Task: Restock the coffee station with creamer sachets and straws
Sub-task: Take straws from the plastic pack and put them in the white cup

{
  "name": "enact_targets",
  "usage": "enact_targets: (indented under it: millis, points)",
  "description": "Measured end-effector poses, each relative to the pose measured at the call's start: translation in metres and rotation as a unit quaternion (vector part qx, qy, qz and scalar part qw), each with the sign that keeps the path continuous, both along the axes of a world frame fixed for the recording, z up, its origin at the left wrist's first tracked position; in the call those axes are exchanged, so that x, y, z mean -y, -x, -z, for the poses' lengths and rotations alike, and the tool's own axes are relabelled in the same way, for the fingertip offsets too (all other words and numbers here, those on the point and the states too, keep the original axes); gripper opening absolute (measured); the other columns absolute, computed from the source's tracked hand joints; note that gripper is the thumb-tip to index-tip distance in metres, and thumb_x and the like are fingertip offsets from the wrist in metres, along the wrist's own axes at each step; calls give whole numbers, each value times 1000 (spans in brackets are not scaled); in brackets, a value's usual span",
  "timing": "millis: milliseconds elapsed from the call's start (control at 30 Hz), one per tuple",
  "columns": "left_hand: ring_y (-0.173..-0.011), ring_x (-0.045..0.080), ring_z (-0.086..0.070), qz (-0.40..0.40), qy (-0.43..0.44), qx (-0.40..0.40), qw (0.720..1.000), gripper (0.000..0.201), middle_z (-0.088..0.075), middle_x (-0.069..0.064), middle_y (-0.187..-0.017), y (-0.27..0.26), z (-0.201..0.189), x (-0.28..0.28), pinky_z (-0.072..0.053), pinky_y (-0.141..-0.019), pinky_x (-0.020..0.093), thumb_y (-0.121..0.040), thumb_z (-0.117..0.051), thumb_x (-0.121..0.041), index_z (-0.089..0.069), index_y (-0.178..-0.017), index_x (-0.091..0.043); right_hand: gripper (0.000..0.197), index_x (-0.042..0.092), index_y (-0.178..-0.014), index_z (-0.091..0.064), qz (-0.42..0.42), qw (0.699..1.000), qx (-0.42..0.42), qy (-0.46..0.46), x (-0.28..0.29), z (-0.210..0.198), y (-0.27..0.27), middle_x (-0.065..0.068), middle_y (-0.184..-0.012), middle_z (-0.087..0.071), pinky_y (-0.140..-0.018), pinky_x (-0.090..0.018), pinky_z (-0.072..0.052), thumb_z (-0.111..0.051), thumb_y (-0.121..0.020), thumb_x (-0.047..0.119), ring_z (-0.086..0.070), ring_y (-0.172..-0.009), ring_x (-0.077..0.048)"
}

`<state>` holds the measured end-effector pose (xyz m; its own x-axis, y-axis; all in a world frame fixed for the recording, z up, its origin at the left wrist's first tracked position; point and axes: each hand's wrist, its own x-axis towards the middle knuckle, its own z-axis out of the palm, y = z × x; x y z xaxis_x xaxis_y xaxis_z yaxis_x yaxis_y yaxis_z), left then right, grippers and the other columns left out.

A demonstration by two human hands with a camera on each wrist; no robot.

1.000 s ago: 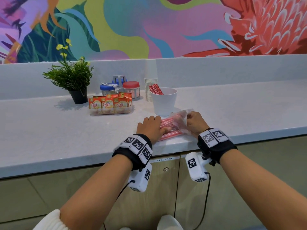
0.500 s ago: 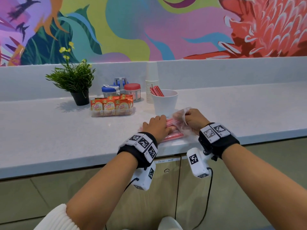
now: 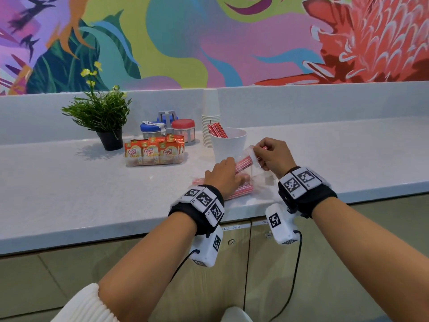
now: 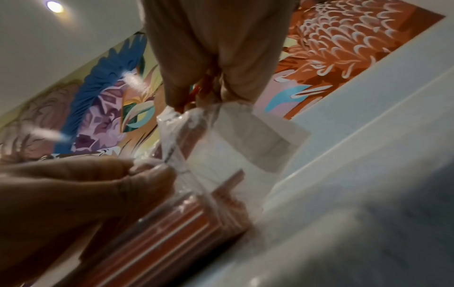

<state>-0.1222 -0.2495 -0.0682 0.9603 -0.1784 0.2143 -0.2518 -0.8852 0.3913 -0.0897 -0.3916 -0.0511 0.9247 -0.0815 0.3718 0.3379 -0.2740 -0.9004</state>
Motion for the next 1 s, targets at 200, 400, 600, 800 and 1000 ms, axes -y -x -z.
enact_targets:
  millis: [200, 400, 600, 800, 1000]
  points:
    - [-103, 30, -54, 6, 22, 5, 1000, 29, -57, 12, -113, 2, -1, -4, -41, -91, 42, -96, -46, -31, -46, -112, -7, 30, 11, -58, -48, 5, 999, 11, -37, 8, -10, -3, -8, -54, -49, -38, -18, -31, -66, -82, 9, -39, -33, -7]
    - [-104, 34, -55, 7, 72, 4, 997, 27, -58, 17, -115, 1, -1, 1, -44, -90, 43, -98, -42, -24, -45, -114, -2, 24, 15, -87, -41, -63, 951, -49, -298, -5, -4, 2, -6, -58, -52, -36, -18, -36, -65, -84, 16, -45, -35, -9]
    - [-102, 34, -55, 11, 93, 4, 996, 25, -58, 17, -111, 0, -2, 4, -45, -89, 43, -98, -41, -23, -44, -112, -2, 18, 7, -80, -63, -107, 957, -99, -252, -20, 7, -1, 1, -49, -61, -51, -23, -49, -68, -82, 24, -57, -40, -9]
    - [-105, 33, -54, 0, 44, -33, 998, 16, -57, 14, -112, -7, 3, -4, -42, -94, 45, -96, -40, -16, -43, -109, -6, 28, 13, -59, -53, 76, 958, -44, -272, -6, -9, -16, 0, -48, -51, -40, -21, -33, -60, -85, 18, -41, -39, -11]
    - [-113, 32, -50, 6, 52, -53, 997, 44, -53, 14, -124, -4, -1, -2, -38, -99, 46, -89, -55, -17, -33, -127, -12, 25, 14, -67, -47, 67, 959, 17, -274, -9, -17, -13, -5, -53, -50, -54, -28, -47, -46, -91, 9, -50, -46, -17]
